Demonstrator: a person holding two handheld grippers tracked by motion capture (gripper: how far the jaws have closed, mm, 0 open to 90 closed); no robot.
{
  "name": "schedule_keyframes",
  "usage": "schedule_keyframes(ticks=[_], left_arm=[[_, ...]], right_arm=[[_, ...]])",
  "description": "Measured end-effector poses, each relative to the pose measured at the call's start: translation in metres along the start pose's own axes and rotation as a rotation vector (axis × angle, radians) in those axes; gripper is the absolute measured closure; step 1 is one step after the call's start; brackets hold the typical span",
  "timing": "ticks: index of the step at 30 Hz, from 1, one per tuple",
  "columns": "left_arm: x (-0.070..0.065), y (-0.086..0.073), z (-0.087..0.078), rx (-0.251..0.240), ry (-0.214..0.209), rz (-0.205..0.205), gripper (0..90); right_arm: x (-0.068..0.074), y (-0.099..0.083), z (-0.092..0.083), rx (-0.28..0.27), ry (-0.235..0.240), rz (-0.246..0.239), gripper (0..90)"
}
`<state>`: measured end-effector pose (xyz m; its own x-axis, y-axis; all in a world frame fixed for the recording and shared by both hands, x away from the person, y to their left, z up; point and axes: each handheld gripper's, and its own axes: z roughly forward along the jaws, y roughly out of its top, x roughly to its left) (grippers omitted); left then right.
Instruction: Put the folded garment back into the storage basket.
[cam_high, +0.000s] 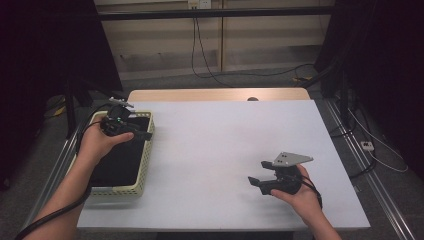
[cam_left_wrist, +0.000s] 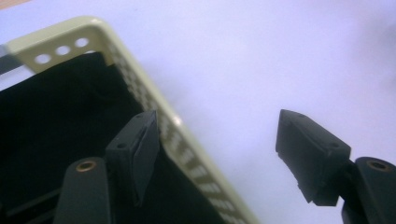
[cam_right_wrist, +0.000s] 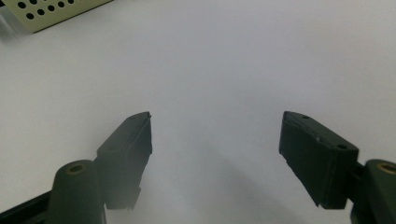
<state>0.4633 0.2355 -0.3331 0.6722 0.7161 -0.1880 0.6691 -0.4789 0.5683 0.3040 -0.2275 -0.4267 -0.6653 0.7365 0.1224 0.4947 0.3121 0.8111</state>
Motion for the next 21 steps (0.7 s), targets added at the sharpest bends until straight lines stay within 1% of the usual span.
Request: schedule_keyframes(ticks=[2,8,9,10,11,12,13,15,18,21], left_arm=[[-0.006,0.002,0.001,-0.002,-0.017,0.008,29.7],[-0.024,0.007,0.005,-0.01,-0.053,0.054,28.1],[-0.027,0.007,0.007,-0.017,-0.057,0.051,27.9],[-0.03,0.008,0.008,-0.011,-0.059,0.069,27.4],[-0.034,0.009,0.009,-0.015,-0.063,0.065,26.8],[-0.036,0.009,0.01,-0.01,-0.064,0.086,25.9],[-0.039,0.009,0.012,-0.014,-0.067,0.088,25.1],[-0.046,0.01,0.014,-0.015,-0.078,0.1,24.3],[-0.054,0.008,0.018,-0.018,-0.108,0.115,23.8],[-0.062,0.005,0.023,-0.019,-0.124,0.127,23.9]], right_arm=[[0.0,-0.001,-0.002,0.002,0.0,-0.003,26.3],[-0.002,-0.006,-0.007,0.003,-0.001,-0.007,26.1],[-0.002,-0.006,-0.008,0.002,-0.002,-0.006,26.0],[-0.003,-0.007,-0.009,0.002,-0.001,-0.004,26.0],[-0.004,-0.008,-0.01,0.002,-0.002,-0.002,25.9],[-0.005,-0.009,-0.011,0.001,-0.003,0.0,25.9],[-0.005,-0.01,-0.011,0.002,-0.004,0.001,25.9],[-0.006,-0.011,-0.013,0.001,-0.007,0.003,25.7],[-0.007,-0.013,-0.016,0.0,-0.008,0.004,25.4],[-0.009,-0.015,-0.018,-0.002,-0.01,0.006,25.4]])
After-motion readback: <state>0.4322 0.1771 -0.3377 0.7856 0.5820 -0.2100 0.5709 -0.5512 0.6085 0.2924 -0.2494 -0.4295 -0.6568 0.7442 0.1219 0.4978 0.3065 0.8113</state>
